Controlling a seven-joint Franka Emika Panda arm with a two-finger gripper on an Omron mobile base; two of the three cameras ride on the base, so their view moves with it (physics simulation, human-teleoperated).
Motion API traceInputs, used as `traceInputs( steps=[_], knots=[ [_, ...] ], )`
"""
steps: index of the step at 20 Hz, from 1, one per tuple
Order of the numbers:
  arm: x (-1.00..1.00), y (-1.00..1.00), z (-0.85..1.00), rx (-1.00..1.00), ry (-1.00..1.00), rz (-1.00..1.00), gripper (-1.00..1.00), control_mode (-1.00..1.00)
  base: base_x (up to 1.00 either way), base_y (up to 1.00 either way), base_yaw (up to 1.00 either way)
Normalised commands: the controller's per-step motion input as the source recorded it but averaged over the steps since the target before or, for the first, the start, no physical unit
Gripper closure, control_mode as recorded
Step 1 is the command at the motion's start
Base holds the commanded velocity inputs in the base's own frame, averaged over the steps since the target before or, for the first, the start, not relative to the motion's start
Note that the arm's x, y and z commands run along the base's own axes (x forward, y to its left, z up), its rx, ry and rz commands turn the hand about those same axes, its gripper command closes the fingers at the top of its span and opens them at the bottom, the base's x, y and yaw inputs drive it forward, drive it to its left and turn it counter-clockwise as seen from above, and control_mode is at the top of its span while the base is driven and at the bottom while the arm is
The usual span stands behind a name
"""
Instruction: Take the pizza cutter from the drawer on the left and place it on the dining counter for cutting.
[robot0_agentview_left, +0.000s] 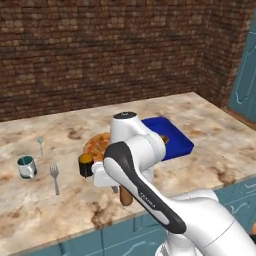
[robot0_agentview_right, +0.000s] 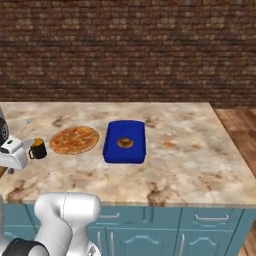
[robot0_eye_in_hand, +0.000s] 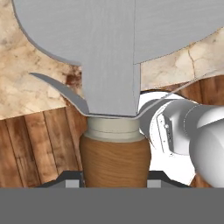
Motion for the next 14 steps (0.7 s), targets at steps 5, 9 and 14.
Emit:
traceInputs(
  steps=[5,9,14],
  knots=[
    [0.00,0.00,0.00,0.00,0.00,0.00,1.00,1.00,0.71,-0.06,0.13],
    [0.00,0.00,0.00,0.00,0.00,0.00,1.00,1.00,0.49,-0.26,0.20],
    [0.00,0.00,0.00,0.00,0.00,0.00,1.00,1.00,0.34,-0.29,0.28]
  ],
)
